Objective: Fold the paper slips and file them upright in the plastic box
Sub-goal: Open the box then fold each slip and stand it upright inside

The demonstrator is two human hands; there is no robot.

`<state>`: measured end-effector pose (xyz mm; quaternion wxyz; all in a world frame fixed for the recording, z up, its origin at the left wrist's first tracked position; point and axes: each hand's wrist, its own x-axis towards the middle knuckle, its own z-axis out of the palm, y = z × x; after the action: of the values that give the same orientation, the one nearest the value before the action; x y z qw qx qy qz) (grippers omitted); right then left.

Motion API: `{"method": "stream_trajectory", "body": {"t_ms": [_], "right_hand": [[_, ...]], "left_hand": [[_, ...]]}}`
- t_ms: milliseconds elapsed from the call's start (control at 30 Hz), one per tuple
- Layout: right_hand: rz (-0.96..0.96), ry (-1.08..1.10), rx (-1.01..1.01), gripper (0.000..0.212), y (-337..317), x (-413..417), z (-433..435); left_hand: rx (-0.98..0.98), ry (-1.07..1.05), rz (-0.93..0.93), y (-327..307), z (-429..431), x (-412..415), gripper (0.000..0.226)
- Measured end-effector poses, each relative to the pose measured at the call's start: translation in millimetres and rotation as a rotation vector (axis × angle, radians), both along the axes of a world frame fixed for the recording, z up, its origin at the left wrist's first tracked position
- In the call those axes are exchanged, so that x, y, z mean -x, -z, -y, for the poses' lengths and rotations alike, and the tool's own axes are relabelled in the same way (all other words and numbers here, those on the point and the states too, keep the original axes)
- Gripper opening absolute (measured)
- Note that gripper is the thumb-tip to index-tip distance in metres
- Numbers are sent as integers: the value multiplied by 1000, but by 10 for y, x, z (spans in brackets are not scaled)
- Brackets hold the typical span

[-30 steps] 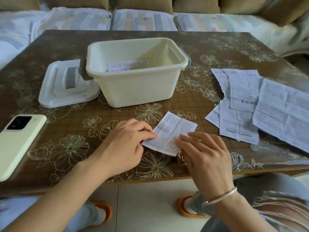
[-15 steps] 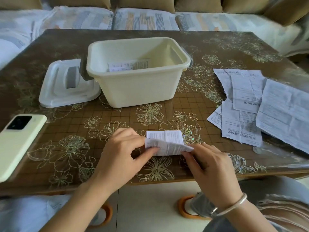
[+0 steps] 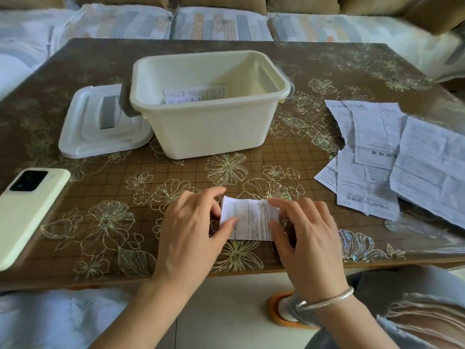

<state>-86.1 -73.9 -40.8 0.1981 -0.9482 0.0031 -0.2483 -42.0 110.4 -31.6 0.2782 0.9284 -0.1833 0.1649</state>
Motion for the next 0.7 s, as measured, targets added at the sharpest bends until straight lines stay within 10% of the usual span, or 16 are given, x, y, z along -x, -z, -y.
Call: {"method": "stream_trajectory", "body": {"t_ms": [367, 700], "right_hand": [[-49, -269, 195, 45, 22, -89, 80], [-71, -350, 108, 35, -124, -47, 153]], "left_hand": [[-179, 222, 164, -27, 25, -31, 16], [-252, 241, 33, -129, 22, 59, 41]]}}
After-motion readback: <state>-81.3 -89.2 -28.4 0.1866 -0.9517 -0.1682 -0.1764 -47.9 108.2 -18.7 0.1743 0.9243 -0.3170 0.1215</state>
